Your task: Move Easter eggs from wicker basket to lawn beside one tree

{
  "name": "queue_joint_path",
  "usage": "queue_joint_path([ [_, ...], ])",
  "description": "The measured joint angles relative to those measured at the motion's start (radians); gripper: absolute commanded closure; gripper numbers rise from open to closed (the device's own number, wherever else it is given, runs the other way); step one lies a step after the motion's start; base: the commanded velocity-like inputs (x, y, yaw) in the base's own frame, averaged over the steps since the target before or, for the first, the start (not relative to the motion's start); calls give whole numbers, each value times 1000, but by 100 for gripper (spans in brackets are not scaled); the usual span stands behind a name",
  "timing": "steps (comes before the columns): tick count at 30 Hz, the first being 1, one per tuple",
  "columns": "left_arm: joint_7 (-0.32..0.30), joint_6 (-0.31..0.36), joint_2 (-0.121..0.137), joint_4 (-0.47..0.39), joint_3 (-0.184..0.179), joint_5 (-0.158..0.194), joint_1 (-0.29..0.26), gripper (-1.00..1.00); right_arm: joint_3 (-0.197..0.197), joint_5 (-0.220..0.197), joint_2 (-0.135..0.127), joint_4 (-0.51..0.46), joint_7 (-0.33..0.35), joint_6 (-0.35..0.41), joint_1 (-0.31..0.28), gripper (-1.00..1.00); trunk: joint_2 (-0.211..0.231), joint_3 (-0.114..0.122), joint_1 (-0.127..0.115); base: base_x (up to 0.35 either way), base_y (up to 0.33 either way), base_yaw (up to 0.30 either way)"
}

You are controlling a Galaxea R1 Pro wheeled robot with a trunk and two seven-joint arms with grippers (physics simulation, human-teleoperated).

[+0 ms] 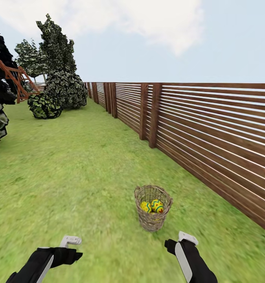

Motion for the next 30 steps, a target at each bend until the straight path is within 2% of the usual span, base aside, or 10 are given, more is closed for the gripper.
queue_joint_path([
  [9,0,-15,1,0,0,-1,0,-100,0,0,0,0,0,-1,0,-100,0,0,0,267,108,-8],
  [22,0,-16,0,0,0,0,0,-100,0,0,0,0,0,-1,0,-100,0,10,0,235,73,-195],
  [30,0,-16,0,0,0,0,0,-100,0,0,0,0,0,-1,0,-100,0,11,0,188,2,-32],
])
